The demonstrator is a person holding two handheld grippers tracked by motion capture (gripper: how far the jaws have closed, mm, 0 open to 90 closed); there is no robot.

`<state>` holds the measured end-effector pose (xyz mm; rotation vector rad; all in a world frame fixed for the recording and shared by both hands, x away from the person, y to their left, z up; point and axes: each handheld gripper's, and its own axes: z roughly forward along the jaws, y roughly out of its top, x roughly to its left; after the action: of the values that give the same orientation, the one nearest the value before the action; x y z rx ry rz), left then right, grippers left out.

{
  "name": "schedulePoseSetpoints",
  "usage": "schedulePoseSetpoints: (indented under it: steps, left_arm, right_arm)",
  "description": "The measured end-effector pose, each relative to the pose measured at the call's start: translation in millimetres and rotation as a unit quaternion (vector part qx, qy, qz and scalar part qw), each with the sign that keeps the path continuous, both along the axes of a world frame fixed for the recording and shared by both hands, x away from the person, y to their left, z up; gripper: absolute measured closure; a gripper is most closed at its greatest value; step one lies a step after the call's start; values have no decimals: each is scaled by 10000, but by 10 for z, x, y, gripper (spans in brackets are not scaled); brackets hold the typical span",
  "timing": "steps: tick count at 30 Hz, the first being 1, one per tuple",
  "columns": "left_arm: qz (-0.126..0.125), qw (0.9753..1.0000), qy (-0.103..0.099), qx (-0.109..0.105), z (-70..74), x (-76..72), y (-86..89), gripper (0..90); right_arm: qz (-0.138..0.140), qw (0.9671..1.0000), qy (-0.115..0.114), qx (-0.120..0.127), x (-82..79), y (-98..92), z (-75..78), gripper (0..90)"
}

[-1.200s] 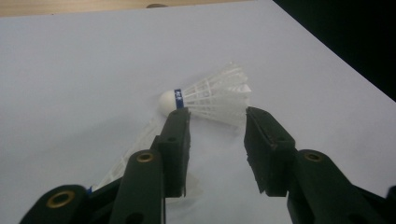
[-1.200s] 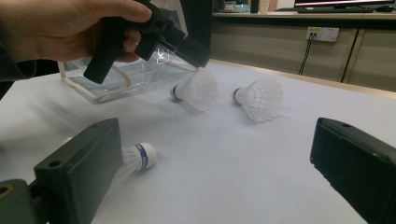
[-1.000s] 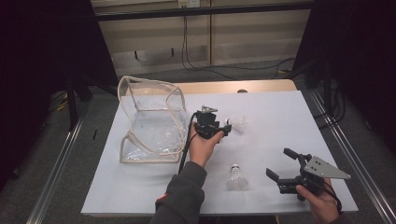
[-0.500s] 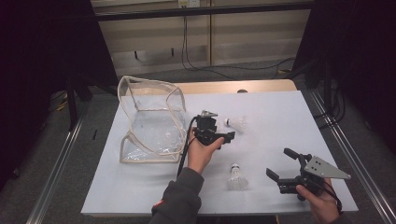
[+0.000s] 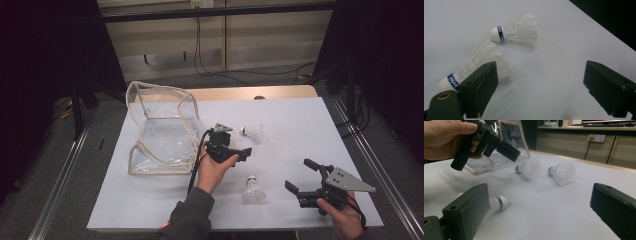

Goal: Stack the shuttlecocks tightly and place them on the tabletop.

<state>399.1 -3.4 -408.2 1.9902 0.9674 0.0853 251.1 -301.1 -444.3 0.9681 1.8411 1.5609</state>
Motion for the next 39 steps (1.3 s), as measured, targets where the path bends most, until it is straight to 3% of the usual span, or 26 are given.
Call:
schedulePoseSetpoints:
  steps: [11, 18, 26, 39]
  left_arm:
    - [-168, 9998, -8, -117, -32, -132, 31, 102]
    - [-379, 9992, -114, -66, -23, -242, 26, 92]
    - [-451, 9989, -158, -36, -25, -331, 75, 84]
    - [-580, 9982, -48, -122, -70, -447, 176, 76]
  right_arm:
    - [5, 10000, 7, 11, -2, 3, 1, 16]
    - [-8, 10000, 4, 16, -5, 2, 2, 16]
    - [-3, 10000, -4, 14, -4, 6, 1, 16]
    - [-12, 10000, -5, 6, -6, 9, 2, 16]
